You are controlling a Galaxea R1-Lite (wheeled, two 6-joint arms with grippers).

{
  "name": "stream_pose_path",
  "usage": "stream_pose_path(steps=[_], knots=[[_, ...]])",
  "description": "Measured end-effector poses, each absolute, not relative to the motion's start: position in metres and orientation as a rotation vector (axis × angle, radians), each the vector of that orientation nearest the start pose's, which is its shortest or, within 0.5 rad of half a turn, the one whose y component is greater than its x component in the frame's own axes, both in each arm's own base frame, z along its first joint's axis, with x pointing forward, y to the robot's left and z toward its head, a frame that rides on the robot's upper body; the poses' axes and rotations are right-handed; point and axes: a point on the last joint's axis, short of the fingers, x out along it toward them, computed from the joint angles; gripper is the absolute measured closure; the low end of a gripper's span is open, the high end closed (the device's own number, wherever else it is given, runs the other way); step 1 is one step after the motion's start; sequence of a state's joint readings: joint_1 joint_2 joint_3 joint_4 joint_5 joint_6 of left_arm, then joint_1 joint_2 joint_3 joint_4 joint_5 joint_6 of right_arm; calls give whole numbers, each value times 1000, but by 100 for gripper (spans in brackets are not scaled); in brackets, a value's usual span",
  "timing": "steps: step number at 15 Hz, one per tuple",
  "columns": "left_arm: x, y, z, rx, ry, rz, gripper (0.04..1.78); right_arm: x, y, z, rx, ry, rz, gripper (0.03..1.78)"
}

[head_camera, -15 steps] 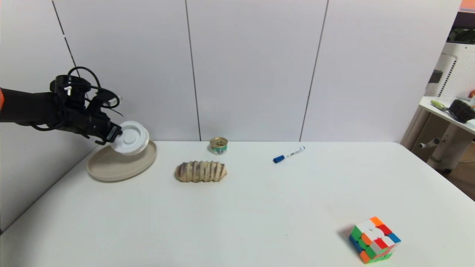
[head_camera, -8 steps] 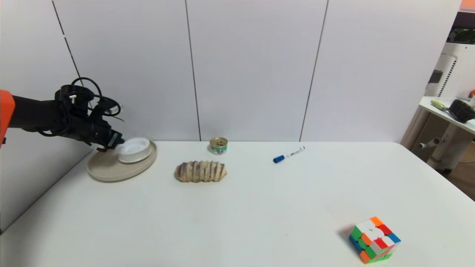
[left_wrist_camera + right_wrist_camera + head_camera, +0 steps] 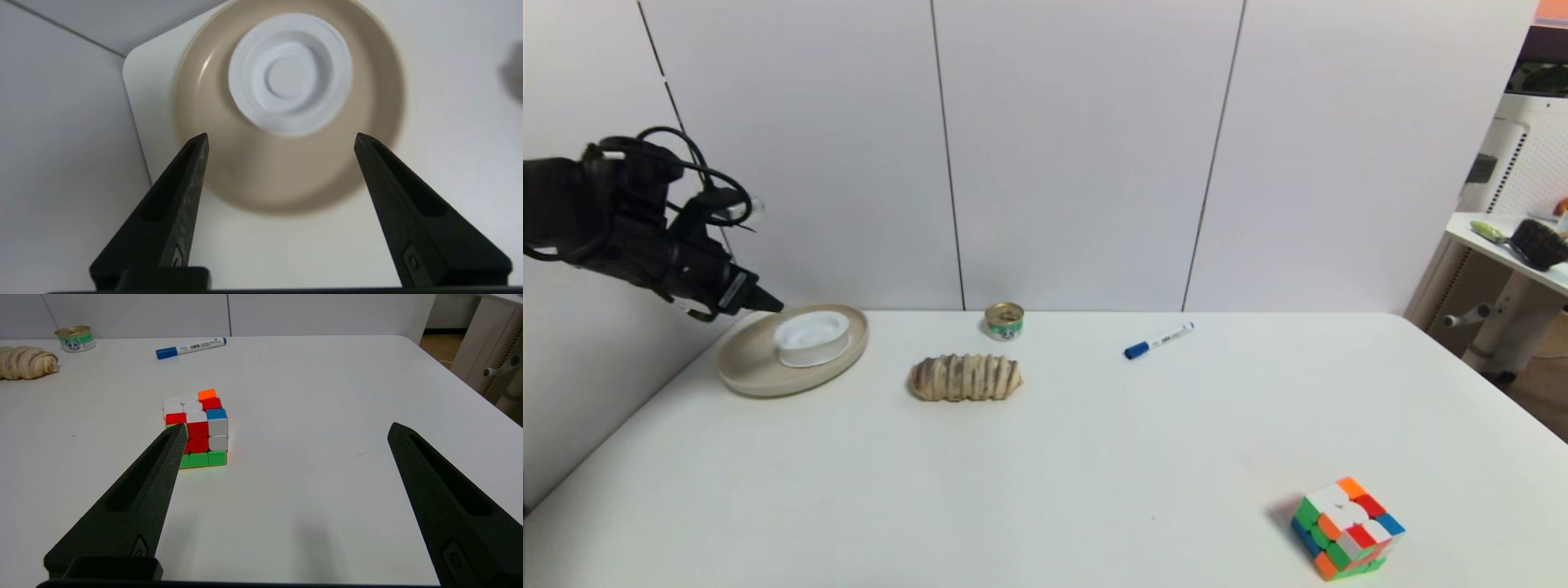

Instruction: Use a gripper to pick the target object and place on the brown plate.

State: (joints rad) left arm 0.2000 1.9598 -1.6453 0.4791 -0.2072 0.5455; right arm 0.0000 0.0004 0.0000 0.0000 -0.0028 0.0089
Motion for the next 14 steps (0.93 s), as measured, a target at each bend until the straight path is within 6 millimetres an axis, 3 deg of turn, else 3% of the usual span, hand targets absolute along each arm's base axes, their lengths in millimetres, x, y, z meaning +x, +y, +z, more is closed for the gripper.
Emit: stream_pose_path(steps=[3, 5, 7, 9, 11, 14], knots=[[289, 43, 269, 348, 762, -250, 38, -23, 0, 75, 10, 0, -3, 11], [227, 20, 276, 314, 746, -274, 32, -23, 0, 75, 9, 0, -3, 11], [171, 5, 253, 268, 738, -296, 28, -23, 0, 75, 9, 0, -3, 11], [122, -3, 212, 229, 695, -303, 24, -23, 0, 75, 9, 0, -3, 11], [84, -6, 173, 187, 598, -290, 21, -23, 0, 75, 9, 0, -3, 11], [40, -6, 134, 138, 363, -253, 18, -23, 0, 75, 9, 0, -3, 11]])
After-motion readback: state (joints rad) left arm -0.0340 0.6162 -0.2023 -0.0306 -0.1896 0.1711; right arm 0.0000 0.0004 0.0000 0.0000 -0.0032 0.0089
